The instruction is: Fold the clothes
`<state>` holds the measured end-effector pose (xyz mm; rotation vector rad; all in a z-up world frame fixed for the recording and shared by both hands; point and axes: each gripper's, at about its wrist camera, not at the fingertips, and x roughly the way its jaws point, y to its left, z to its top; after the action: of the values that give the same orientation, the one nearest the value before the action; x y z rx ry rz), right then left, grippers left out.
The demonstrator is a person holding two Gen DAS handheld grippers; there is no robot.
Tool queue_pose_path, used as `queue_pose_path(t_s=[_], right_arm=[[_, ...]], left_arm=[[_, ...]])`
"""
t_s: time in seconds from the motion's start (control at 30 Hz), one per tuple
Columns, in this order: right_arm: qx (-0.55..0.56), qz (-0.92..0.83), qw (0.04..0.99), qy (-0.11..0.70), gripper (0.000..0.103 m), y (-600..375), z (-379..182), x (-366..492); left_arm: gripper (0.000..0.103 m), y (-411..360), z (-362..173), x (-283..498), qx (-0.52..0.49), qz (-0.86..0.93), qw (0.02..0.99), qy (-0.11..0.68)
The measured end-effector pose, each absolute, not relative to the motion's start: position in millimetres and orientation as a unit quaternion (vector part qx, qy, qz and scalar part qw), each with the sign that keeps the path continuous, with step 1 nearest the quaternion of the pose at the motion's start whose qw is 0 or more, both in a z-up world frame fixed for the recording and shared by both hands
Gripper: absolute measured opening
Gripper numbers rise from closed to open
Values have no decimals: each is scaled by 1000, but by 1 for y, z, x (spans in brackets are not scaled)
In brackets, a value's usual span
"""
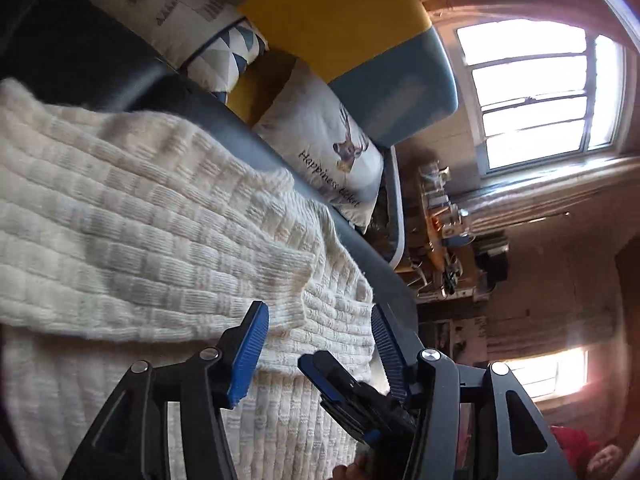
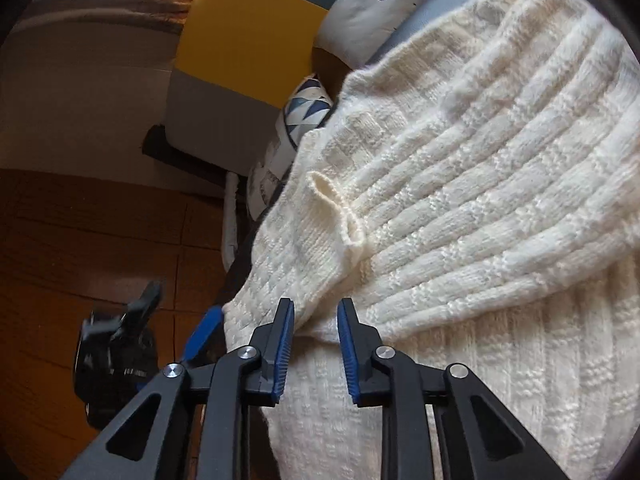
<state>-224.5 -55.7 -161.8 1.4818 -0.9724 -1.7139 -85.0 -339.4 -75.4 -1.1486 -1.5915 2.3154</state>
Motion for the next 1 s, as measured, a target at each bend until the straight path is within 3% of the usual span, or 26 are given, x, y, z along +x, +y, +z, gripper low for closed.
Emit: queue_pose_path(t_s=[0.2,0.27,0.3,0.33,0.6,0.77,1.0], right_arm=[[562,-658,294,-406,22,-79,-173,-228],[569,-668,285,-385,22,-92,-172,-230],[574,-678,280,-364,18,-100,-170,-230],[578,-688,275,-342,6,-107,-168,-231],[511,-785,325,-132,5,-161,-71,-220],[472,-797,367,-86,5,-184,-7,-223],[409,-816,404,-60,5,-188,73,-223]], left_arm=[[57,-400,-103,-6,-334,734,6,-592],[57,-413,-115,15,-323,719,-5,-615],[57,-416,-125,19,-315,712,-6,-627],[57,-418,-135,24,-305,703,-4,-642],[61,-408,-161,36,-248,635,38,-730],[67,-380,-165,-4,-230,608,58,-758],[67,-398,-180,-35,-207,608,-13,-766]])
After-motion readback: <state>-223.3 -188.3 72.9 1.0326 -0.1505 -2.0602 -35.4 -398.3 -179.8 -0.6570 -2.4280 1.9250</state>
